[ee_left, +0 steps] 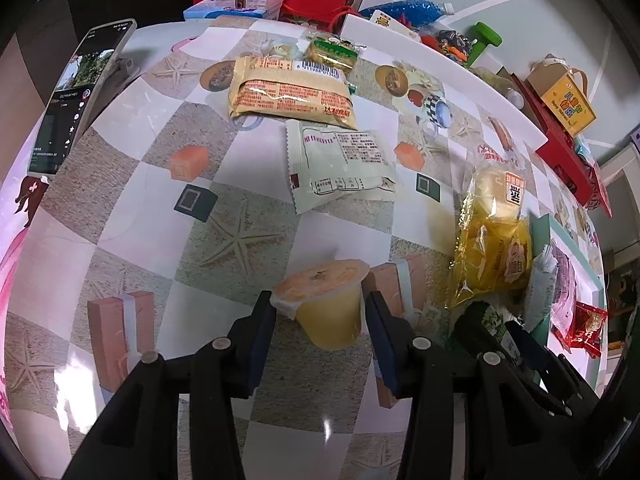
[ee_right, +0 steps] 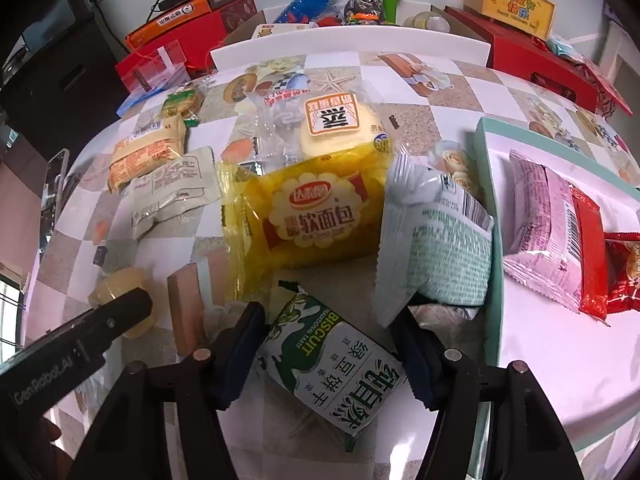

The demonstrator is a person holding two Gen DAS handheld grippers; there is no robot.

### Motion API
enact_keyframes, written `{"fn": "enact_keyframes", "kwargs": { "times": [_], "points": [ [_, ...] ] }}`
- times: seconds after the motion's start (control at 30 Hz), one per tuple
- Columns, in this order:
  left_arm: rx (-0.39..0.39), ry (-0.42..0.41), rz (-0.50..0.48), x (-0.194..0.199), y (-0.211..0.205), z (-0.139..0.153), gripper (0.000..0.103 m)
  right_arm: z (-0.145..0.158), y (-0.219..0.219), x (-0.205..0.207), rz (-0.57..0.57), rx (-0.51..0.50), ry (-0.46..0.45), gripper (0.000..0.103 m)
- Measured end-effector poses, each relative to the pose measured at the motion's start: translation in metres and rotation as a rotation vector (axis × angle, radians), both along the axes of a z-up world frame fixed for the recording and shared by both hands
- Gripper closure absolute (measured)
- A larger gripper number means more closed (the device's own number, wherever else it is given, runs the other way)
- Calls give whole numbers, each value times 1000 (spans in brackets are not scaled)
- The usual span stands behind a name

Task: Organize snacks
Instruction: 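Close left gripper on pudding cup while right gripper grasps green-white biscuit packet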

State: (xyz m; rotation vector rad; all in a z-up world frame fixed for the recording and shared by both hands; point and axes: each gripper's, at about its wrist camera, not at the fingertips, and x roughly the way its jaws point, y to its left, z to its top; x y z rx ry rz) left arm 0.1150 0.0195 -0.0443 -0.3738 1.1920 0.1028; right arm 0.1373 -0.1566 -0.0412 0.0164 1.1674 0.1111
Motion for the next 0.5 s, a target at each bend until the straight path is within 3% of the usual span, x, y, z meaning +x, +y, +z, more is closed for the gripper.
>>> {"fn": "enact_keyframes", "kwargs": {
  "times": [0.4, 0.43, 0.5],
  "points": [
    [-2, -30, 12, 8, 0, -2, 55, 1, -1, -4, 6, -5, 4, 37],
    [-3, -33, 11, 9, -1, -2, 62, 1, -1, -4, 6, -6, 5, 37],
    [-11, -35, 6, 9, -1, -2, 64, 2, 0, -5, 9, -11, 7, 37]
  ]
}}
